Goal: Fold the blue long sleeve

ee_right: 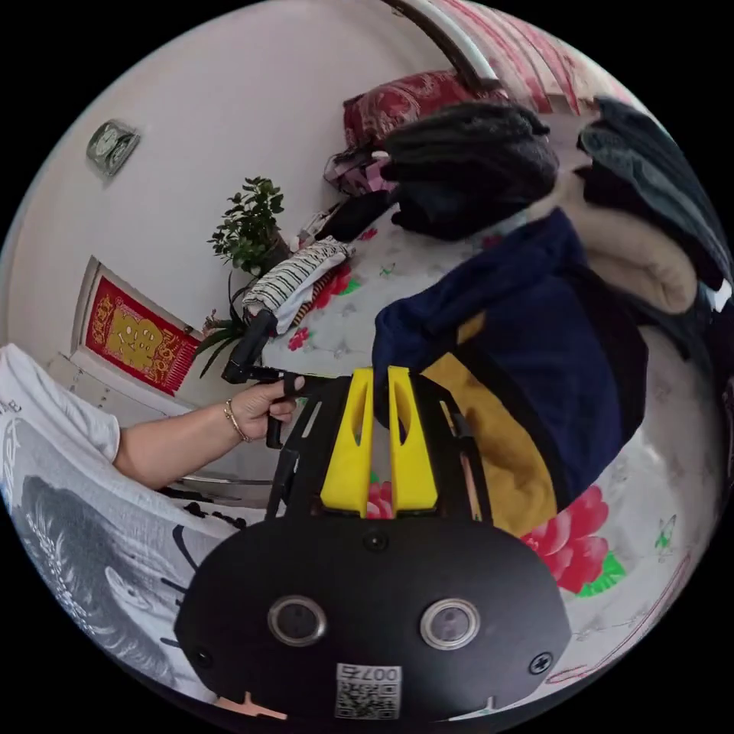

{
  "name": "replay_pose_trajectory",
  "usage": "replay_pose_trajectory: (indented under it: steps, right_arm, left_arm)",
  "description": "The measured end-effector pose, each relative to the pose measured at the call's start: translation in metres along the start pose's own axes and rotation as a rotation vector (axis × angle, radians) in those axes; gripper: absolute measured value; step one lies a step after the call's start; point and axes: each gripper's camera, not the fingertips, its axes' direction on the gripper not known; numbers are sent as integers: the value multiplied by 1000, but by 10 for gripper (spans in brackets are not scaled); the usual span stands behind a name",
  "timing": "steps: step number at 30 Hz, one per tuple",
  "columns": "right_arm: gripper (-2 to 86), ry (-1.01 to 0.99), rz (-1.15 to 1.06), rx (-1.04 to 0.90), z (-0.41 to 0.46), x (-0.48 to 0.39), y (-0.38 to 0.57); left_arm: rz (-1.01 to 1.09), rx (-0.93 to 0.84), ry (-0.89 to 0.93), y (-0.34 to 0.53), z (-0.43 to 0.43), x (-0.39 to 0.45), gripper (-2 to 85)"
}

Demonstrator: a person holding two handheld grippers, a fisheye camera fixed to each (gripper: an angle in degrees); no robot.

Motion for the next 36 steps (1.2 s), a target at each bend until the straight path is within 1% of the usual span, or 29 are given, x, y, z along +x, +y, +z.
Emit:
replay_pose_trajectory:
  steps: [1, 3, 8, 9, 11, 13, 16, 18, 20, 22, 24, 29, 32, 34, 36]
  right_arm:
    - [33, -74, 71, -19, 11, 14, 3]
    - [45, -146, 155, 12, 8, 35, 15]
    - [76, -32, 372, 104, -46, 95, 62]
    - [84, -13, 452, 125, -60, 113, 77]
    - [94, -34, 559, 173, -75, 136, 97]
    - [103, -123, 673, 217, -77, 161, 114]
    - [105, -259, 713, 214, -57, 178, 111]
    - [100, -349, 717, 171, -38, 185, 101]
    - [93, -358, 746, 162, -35, 187, 95]
    - [83, -364, 728, 194, -52, 180, 93]
    - [78, -414, 704, 214, -69, 174, 97]
    - [67, -458, 670, 147, -112, 151, 131]
    - [61, -479, 689, 142, -142, 145, 166]
    - [58, -511, 702, 183, -179, 151, 195]
    - [55, -503, 684, 220, -220, 159, 213]
  left_arm:
    - [2, 1, 15, 1, -2, -5, 91]
    - [10, 1, 63, 2, -10, -24, 108]
    - [66, -35, 151, -7, -11, -53, 138]
    - [82, -40, 167, -11, -11, -58, 140]
    - [109, -59, 185, -20, -9, -64, 141]
    - [140, -80, 203, -28, -7, -69, 143]
    - [195, -120, 214, -41, 1, -75, 123]
    - [210, -179, 225, -50, 11, -83, 76]
    - [218, -218, 232, -49, 16, -85, 60]
    - [258, -191, 231, -40, 6, -81, 55]
    - [302, -148, 205, -19, -13, -75, 52]
    - [310, -214, 236, 41, -27, -74, 50]
    - [277, -240, 284, 79, -15, -63, 50]
    - [271, -253, 307, 97, -1, -45, 50]
    - [319, -259, 326, 114, 24, -2, 49]
